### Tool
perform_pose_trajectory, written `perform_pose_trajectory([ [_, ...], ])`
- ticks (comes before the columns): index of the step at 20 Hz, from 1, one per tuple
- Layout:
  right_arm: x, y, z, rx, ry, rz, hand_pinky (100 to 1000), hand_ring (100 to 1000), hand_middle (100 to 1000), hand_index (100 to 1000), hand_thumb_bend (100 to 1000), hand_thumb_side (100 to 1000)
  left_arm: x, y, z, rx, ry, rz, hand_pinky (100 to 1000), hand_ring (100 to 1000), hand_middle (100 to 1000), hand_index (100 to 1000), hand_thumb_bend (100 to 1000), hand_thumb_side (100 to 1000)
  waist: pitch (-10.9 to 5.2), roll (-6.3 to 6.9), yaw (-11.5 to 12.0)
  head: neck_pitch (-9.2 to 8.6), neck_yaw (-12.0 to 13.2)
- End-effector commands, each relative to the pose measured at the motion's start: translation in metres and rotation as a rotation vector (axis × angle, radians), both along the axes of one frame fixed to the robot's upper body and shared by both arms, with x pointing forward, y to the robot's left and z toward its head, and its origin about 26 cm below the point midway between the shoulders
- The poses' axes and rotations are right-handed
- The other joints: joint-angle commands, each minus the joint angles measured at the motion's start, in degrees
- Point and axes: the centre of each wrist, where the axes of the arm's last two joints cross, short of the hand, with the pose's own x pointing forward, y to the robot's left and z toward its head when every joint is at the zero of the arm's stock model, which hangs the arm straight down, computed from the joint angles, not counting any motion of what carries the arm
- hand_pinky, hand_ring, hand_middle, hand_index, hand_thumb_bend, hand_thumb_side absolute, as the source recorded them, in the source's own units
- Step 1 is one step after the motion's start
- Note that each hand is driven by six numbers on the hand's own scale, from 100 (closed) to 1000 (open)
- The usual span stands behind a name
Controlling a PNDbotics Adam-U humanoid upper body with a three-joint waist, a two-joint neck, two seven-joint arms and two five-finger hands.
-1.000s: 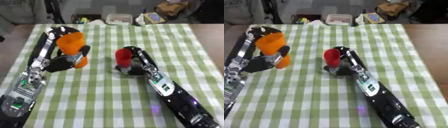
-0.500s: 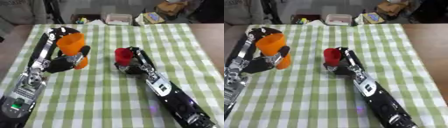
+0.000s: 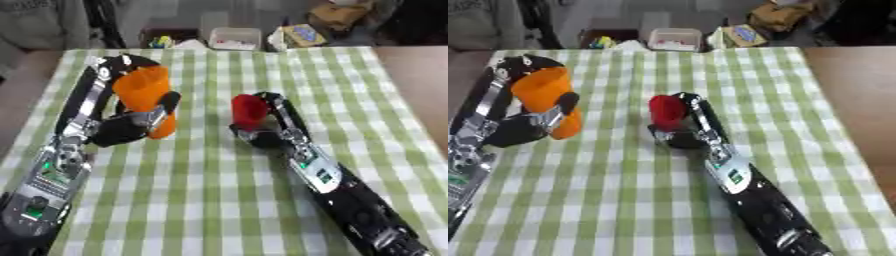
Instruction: Pour the contents of one cup into another cup.
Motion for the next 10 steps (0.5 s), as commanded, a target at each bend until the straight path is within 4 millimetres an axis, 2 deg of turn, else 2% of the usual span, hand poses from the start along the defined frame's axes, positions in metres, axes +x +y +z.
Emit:
perform_pose_trajectory([
  [1,0.001,-0.002,0.019,-0.021,-0.048,0.037,590,568,423,600,217,100,-0.001,0.005,0.017,0.014,-0.040,0.000,100,132,111,682,403,465,-1.39,0.11,-0.3,-0.33,0.3],
  [5,-0.005,-0.004,0.028,-0.076,-0.050,0.110,596,570,439,618,264,119,-0.002,0.010,0.024,0.028,-0.041,0.011,100,132,112,682,408,470,-2.00,0.20,-0.9,-0.10,0.6],
  [10,-0.015,-0.004,0.039,-0.150,-0.038,0.227,593,561,441,621,248,131,-0.001,0.015,0.038,0.062,-0.059,0.020,100,133,125,682,431,477,-2.74,0.33,-1.6,0.11,0.9],
])
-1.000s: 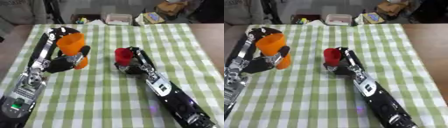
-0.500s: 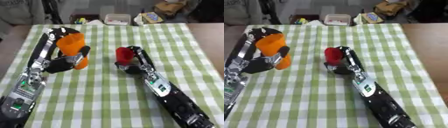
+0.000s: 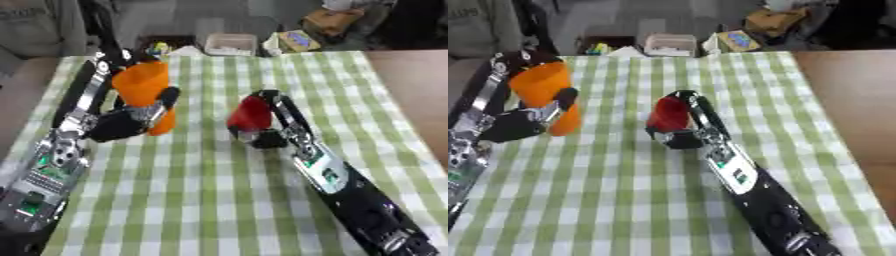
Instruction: Pour the contents of one cup into another cup.
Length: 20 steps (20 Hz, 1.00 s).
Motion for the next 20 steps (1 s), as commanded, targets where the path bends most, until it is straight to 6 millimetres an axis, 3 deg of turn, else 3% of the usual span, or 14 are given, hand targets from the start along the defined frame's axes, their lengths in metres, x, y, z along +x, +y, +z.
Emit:
perform_pose_trajectory([
  [1,-0.004,0.002,0.022,-0.035,-0.034,0.083,591,557,441,622,244,133,0.000,0.009,0.019,0.022,-0.044,0.015,100,132,125,682,431,477,-1.25,0.01,-0.2,0.04,0.4],
  [20,-0.042,0.040,0.064,-0.220,-0.054,0.431,551,501,434,619,292,181,0.006,0.009,0.020,0.097,-0.062,0.036,100,132,126,682,441,482,-1.96,-0.80,-2.0,0.10,1.0],
])
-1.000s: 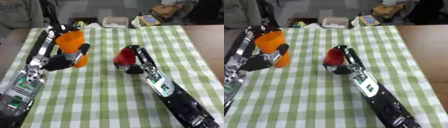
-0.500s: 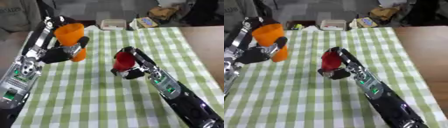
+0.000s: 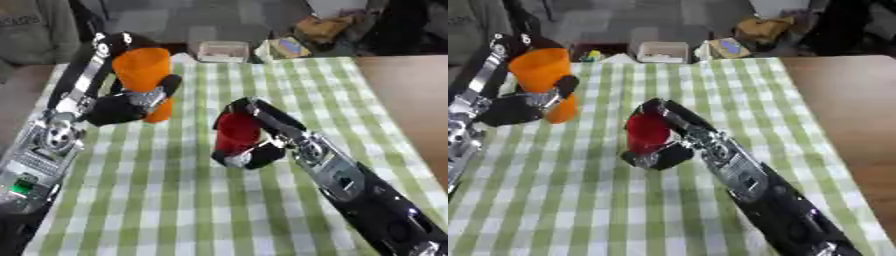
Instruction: Pour the contents of one cup into another cup.
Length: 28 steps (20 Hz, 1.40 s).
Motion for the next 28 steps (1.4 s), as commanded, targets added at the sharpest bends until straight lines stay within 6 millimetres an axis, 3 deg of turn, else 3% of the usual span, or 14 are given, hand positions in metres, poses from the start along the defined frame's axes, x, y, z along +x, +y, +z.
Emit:
perform_pose_trajectory([
  [1,-0.006,0.005,0.019,-0.032,-0.060,0.050,549,500,434,619,296,187,0.001,0.005,0.012,0.042,-0.044,0.010,100,132,126,682,443,483,-1.23,-0.08,-0.2,0.11,0.2],
  [12,-0.016,0.016,0.029,-0.140,-0.089,0.138,553,500,436,621,301,211,0.005,0.002,0.008,0.182,-0.045,0.014,100,129,125,683,455,495,-1.54,-0.40,-0.7,0.18,0.3],
  [28,-0.010,0.028,0.020,-0.251,-0.070,0.192,558,502,438,624,297,234,0.017,-0.015,0.012,0.566,-0.152,0.072,100,100,122,674,399,534,-1.96,-0.72,-0.6,0.16,-0.1],
])
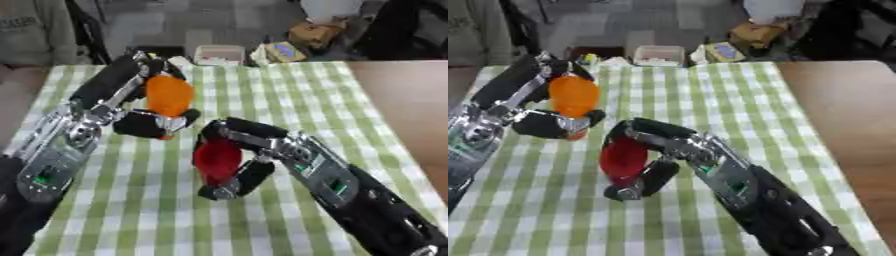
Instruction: Pour the contents of one cup into another cup.
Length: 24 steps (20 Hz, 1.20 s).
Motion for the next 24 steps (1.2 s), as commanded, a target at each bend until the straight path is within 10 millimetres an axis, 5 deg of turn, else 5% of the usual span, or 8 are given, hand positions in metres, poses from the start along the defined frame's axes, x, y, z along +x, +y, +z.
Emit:
perform_pose_trajectory([
  [1,0.002,0.003,0.009,-0.004,-0.026,0.010,558,502,438,624,297,234,0.001,0.000,0.011,0.043,-0.049,0.008,100,100,122,674,399,534,-1.05,-0.04,0.1,0.14,-0.1],
  [24,0.017,-0.002,-0.010,-0.023,0.017,-0.056,557,502,437,624,299,240,-0.008,-0.020,0.034,0.433,-0.203,-0.018,100,100,122,651,273,571,-1.76,0.67,0.7,-0.31,-1.9],
])
